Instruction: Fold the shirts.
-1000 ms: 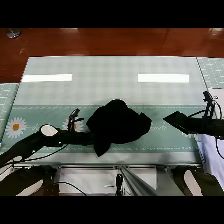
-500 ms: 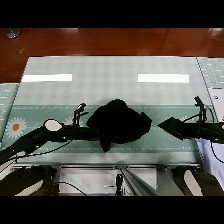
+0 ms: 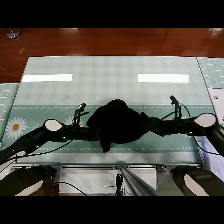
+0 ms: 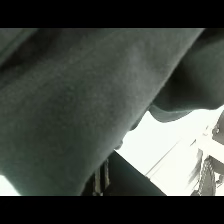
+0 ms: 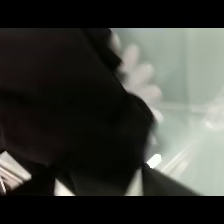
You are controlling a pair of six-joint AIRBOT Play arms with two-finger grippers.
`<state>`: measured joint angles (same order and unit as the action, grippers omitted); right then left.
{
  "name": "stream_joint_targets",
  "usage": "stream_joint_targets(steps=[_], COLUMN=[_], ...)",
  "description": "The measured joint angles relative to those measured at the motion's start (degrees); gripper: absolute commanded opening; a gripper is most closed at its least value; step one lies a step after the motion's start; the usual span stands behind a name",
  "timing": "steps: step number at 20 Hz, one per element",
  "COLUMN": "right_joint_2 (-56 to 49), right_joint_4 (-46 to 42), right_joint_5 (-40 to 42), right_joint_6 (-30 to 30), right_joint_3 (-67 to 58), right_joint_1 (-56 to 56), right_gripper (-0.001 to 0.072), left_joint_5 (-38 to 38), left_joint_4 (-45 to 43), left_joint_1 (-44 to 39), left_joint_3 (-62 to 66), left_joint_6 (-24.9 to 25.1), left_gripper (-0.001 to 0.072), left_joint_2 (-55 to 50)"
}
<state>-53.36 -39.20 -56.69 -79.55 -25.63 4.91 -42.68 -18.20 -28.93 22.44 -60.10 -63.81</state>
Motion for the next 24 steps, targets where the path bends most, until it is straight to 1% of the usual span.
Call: stream_joint_targets(steps=[2, 4, 7, 9, 11, 14, 17, 19, 21, 24], right_joint_2=[-2.7, -4.2, -5.1, -5.4, -5.6, -5.6, -4.7, -2.1, 1.7, 7.8], right_joint_4=[0.7, 0.8, -3.2, -8.8, -15.1, -23.3, -27.2, -28.6, -30.7, -33.1], right_joint_5=[1.9, 1.9, -0.4, -2.5, -4.3, -7.7, -14.2, -18.3, -21.9, -25.9], right_joint_6=[0.8, 2.2, 1.7, -0.6, -3.7, -7.5, -9.0, -9.2, -9.4, -9.9], right_joint_3=[-2.1, -5.5, -15.6, -26.6, -40.5, -63.3, -81.7, -88.3, -91.8, -94.1], right_joint_1=[2.5, 3.7, 4.3, 4.6, 4.7, 4.7, 4.8, 4.8, 4.8, 4.8], right_gripper=[0.0022, 0.0021, 0.0022, 0.0021, 0.0022, 0.0022, 0.0022, 0.0022, 0.0022, 0.0022], left_joint_5=[-0.2, -0.6, -1.4, -3.2, -4.3, -5.9, -9.9, -13.4, -16.1, -18.0], left_joint_4=[0.0, -0.2, -0.6, -0.6, -0.6, -1.3, -2.5, -3.5, -5.7, -11.3], left_joint_1=[0.0, 0.6, 4.4, 8.4, 13.4, 20.9, 28.3, 33.1, 37.9, 44.6], left_joint_3=[0.0, 0.4, 5.0, 12.3, 23.5, 41.4, 57.7, 66.5, 72.2, 76.3], left_joint_6=[0.0, 0.3, 1.0, 1.2, 1.2, -0.7, -3.4, -4.9, -5.6, -6.8], left_gripper=[0.0028, 0.0028, 0.0027, 0.0027, 0.0027, 0.0027, 0.0027, 0.0027, 0.0027, 0.0027], left_joint_2=[0.0, 0.0, 1.1, 2.4, 4.0, 5.7, 7.4, 9.4, 12.7, 19.3])
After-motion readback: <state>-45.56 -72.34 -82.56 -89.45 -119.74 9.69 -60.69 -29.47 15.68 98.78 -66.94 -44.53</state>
